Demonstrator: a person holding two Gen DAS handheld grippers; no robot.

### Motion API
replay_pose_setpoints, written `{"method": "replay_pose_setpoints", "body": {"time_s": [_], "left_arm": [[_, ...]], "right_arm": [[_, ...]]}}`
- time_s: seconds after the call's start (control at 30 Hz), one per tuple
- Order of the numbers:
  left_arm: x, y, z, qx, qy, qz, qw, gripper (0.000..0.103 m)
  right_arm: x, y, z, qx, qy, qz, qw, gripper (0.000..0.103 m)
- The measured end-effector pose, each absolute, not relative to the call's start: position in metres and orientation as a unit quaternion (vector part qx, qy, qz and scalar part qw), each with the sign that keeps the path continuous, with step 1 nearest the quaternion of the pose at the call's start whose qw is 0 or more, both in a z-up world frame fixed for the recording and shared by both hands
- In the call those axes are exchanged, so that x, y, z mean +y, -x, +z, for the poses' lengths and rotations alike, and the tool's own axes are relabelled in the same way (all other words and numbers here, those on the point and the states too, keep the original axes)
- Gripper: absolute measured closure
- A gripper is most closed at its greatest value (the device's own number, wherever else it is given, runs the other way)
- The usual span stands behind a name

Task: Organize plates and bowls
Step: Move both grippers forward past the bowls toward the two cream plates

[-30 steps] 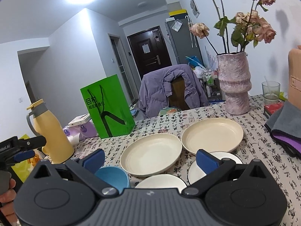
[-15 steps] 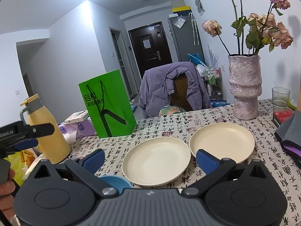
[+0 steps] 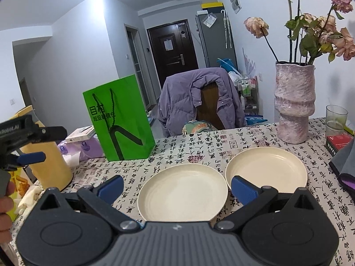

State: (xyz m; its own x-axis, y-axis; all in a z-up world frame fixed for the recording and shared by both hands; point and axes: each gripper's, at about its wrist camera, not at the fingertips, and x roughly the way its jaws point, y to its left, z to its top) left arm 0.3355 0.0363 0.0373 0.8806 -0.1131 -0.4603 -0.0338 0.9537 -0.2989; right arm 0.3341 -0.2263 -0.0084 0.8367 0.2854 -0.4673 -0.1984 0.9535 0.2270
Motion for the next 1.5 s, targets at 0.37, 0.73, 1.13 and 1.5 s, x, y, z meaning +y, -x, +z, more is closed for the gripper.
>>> {"method": "replay_pose_setpoints", "body": {"time_s": [0.37, 0.73, 1.13, 1.5], "left_arm": [[0.038, -0.379, 0.023, 0.283, 0.168, -0.012, 0.944, 0.000], [0.036, -0.422, -0.011, 0.320, 0.162, -0.009, 0.933, 0.000], [0.045, -0.458, -0.066, 0.391, 0.159, -0.026, 0.906, 0.000], [0.055, -0.473, -0.086, 0.424, 0.161, -0.038, 0.890, 0.000]], "right_arm": [[-0.218, -0.364, -0.013, 0.274, -0.078, 0.118, 0.951, 0.000], [-0.221, -0.398, -0.027, 0.308, -0.065, 0.095, 0.944, 0.000], [-0.231, -0.434, -0.070, 0.361, -0.101, 0.069, 0.924, 0.000], [-0.233, -0.441, -0.091, 0.387, -0.109, 0.035, 0.915, 0.000]]}}
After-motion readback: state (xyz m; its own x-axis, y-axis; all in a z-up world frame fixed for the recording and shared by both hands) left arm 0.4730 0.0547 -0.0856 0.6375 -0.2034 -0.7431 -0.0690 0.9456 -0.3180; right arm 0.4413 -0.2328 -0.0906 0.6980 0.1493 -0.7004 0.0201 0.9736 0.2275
